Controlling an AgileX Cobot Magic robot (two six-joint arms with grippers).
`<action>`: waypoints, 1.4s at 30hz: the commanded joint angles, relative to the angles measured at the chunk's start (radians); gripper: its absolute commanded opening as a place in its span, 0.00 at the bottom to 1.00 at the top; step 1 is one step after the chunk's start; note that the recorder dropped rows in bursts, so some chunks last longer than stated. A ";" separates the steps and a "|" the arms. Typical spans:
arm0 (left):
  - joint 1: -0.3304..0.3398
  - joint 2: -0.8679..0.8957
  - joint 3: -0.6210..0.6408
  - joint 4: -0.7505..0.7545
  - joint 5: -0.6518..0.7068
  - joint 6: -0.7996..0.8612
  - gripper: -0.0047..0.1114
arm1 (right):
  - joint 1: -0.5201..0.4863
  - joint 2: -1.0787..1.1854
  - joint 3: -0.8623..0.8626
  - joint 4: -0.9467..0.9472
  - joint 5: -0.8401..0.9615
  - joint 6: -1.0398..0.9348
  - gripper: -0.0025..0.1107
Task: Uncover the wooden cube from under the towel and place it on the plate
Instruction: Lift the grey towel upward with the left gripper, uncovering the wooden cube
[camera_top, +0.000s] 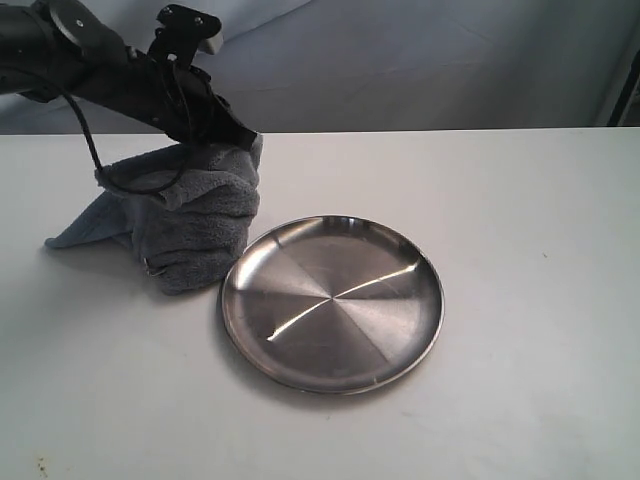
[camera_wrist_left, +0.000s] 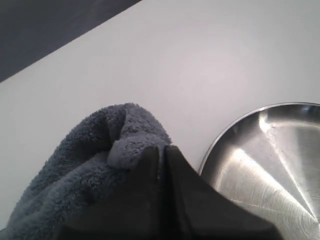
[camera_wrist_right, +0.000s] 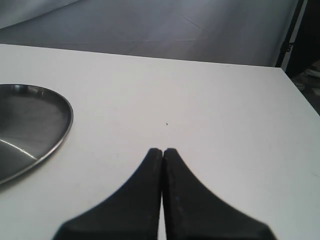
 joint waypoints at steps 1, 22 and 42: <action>0.002 -0.098 -0.009 0.019 0.003 0.008 0.04 | 0.001 -0.005 0.004 0.004 0.000 0.001 0.02; 0.002 -0.448 -0.009 0.167 0.163 -0.059 0.04 | 0.001 -0.005 0.004 0.004 0.000 0.001 0.02; 0.002 -0.619 -0.009 0.175 0.073 -0.059 0.04 | 0.001 -0.005 0.004 0.004 0.000 0.001 0.02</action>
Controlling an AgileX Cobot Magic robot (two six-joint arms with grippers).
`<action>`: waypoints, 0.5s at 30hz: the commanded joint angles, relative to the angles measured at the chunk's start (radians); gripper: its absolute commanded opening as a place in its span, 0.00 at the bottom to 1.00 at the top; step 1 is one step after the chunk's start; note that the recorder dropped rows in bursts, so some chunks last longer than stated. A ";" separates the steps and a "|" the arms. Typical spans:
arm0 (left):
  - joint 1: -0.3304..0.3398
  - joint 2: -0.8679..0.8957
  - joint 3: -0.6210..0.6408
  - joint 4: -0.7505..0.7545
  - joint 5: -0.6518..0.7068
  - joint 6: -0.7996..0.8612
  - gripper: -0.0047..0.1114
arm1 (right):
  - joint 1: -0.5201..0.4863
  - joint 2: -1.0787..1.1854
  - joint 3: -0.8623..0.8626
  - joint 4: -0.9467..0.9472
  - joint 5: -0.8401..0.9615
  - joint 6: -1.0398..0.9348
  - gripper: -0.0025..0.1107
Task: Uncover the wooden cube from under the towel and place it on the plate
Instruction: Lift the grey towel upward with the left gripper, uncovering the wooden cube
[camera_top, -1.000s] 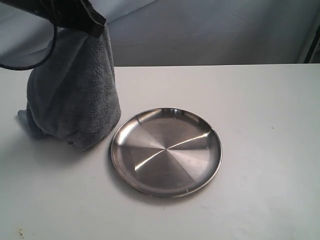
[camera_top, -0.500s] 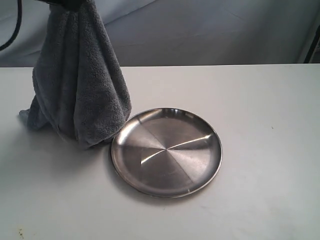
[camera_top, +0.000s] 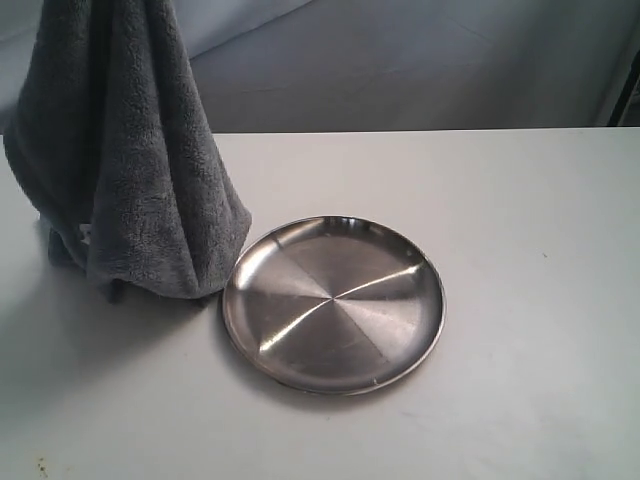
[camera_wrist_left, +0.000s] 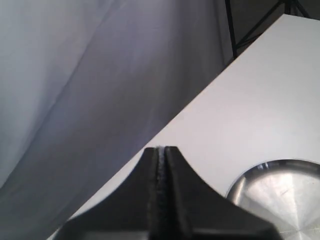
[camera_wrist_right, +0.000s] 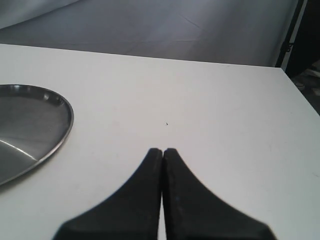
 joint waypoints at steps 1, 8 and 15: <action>0.002 -0.051 -0.009 -0.021 -0.097 -0.012 0.04 | 0.001 -0.005 0.004 0.004 0.000 0.001 0.02; 0.002 -0.114 -0.009 -0.021 -0.182 -0.012 0.04 | 0.001 -0.005 0.004 0.004 0.000 0.001 0.02; 0.002 -0.151 -0.009 -0.015 -0.202 -0.012 0.04 | 0.001 -0.005 0.004 0.004 0.000 0.001 0.02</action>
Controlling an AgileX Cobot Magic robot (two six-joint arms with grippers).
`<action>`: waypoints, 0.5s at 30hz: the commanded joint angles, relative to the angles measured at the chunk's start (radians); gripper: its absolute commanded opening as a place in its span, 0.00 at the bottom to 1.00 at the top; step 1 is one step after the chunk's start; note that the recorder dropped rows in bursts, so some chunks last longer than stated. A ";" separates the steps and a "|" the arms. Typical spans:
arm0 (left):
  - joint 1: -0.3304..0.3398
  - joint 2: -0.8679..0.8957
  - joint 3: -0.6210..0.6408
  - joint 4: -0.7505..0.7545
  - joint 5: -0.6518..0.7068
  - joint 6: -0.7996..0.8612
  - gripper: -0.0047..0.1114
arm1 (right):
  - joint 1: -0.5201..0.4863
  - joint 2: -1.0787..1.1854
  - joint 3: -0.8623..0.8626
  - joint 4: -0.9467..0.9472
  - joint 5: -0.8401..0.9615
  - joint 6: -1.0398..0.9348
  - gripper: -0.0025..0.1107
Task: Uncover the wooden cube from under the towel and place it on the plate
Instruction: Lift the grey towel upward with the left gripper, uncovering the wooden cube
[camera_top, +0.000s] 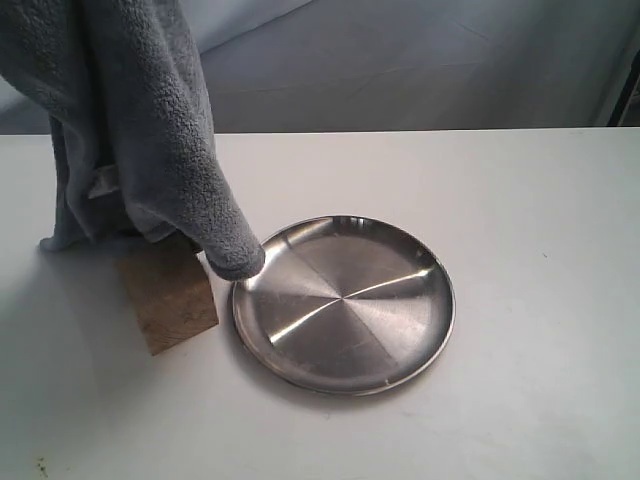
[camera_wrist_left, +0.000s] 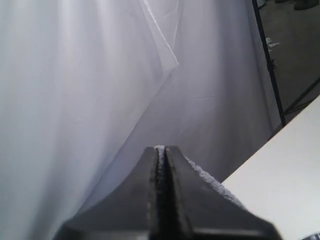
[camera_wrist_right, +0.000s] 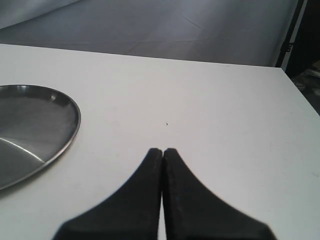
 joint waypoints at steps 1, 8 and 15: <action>0.002 -0.025 -0.009 -0.009 -0.035 -0.012 0.04 | 0.001 -0.005 0.004 0.004 0.000 0.001 0.02; 0.002 -0.047 -0.009 0.034 -0.050 -0.012 0.04 | 0.001 -0.005 0.004 0.004 0.000 0.001 0.02; 0.002 -0.101 -0.009 0.094 -0.093 -0.012 0.04 | 0.001 -0.005 0.004 0.004 0.000 0.001 0.02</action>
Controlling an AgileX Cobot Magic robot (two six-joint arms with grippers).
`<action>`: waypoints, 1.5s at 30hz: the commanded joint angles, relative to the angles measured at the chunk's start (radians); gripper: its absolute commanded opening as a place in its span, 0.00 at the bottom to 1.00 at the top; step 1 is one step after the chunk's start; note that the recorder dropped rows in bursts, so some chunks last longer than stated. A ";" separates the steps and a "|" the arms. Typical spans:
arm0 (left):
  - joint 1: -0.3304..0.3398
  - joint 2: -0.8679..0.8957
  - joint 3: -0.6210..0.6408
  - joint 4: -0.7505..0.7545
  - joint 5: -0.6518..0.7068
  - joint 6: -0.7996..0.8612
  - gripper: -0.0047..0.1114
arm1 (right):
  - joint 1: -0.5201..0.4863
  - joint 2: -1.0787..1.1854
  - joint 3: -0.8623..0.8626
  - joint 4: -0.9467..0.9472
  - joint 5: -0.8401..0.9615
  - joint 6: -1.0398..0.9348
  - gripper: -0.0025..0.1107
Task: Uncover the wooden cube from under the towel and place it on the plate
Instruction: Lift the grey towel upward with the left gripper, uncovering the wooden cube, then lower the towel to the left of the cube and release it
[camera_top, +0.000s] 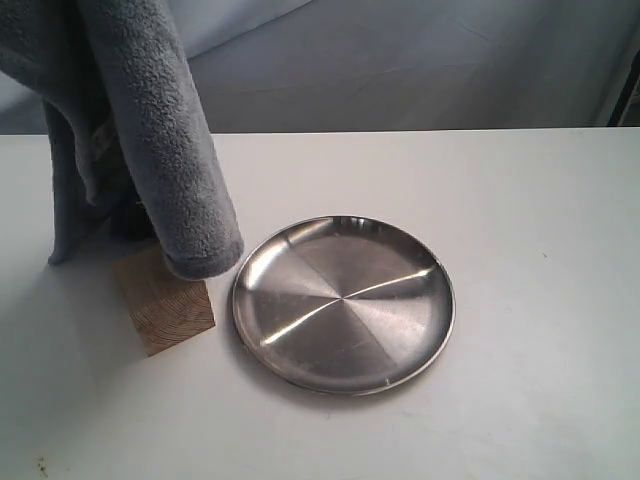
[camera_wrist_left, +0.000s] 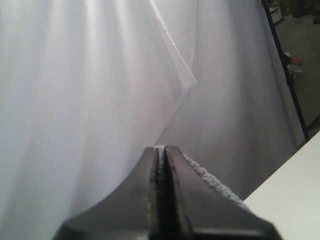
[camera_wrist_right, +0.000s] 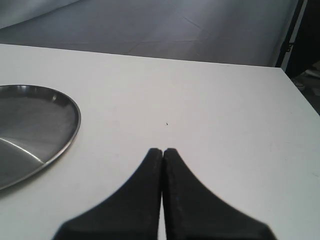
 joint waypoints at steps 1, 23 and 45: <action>0.002 -0.046 -0.007 0.083 -0.052 -0.010 0.04 | 0.001 -0.005 0.004 0.004 0.000 0.001 0.02; 0.002 -0.048 -0.007 1.353 0.132 -1.164 0.04 | 0.001 -0.005 0.004 0.004 0.000 0.001 0.02; 0.002 0.354 0.059 1.309 0.013 -1.347 0.04 | 0.001 -0.005 0.004 0.004 0.000 0.001 0.02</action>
